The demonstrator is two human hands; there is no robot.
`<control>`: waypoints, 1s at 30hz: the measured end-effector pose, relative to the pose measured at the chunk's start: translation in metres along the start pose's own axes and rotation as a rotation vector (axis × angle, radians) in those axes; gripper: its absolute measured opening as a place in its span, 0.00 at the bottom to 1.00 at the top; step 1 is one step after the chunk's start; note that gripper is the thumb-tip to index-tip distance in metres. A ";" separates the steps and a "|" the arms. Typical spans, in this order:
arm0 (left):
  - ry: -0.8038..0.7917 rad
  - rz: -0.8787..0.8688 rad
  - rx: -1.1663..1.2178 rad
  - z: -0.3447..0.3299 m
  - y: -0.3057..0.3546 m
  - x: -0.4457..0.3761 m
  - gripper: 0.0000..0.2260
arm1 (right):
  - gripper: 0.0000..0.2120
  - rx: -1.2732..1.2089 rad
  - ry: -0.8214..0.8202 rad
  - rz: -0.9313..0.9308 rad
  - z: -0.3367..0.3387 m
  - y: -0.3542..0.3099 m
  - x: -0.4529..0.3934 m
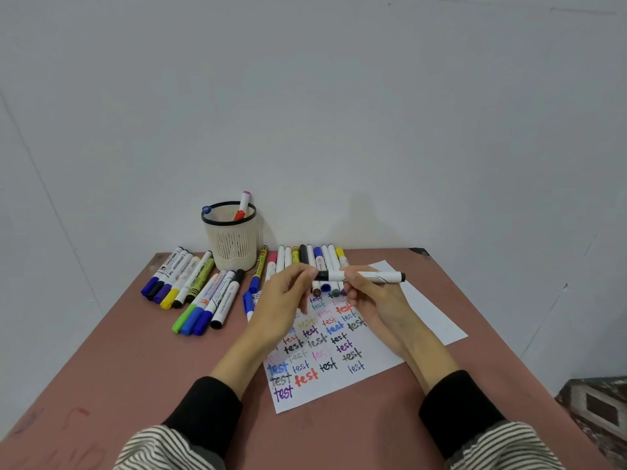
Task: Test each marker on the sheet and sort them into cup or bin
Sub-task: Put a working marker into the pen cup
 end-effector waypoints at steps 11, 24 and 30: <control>0.663 -0.256 -0.108 0.104 0.067 0.016 0.04 | 0.16 0.778 0.515 0.210 0.015 -0.002 -0.003; 0.505 0.005 -0.981 0.191 0.044 -0.068 0.13 | 0.24 1.302 0.350 0.170 -0.018 0.031 -0.027; 0.454 -0.002 -0.970 0.158 0.035 -0.059 0.15 | 0.24 1.329 0.343 0.157 -0.016 0.034 -0.029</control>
Point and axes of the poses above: each hand's wrist, its own x-axis away from the middle knuckle, its own z-axis out of the back of the hand, y = z × x, the point moved 10 cm from there along -x, towards the middle knuckle, and after that the axes turned 10 degrees about -z, right-handed, at the moved point
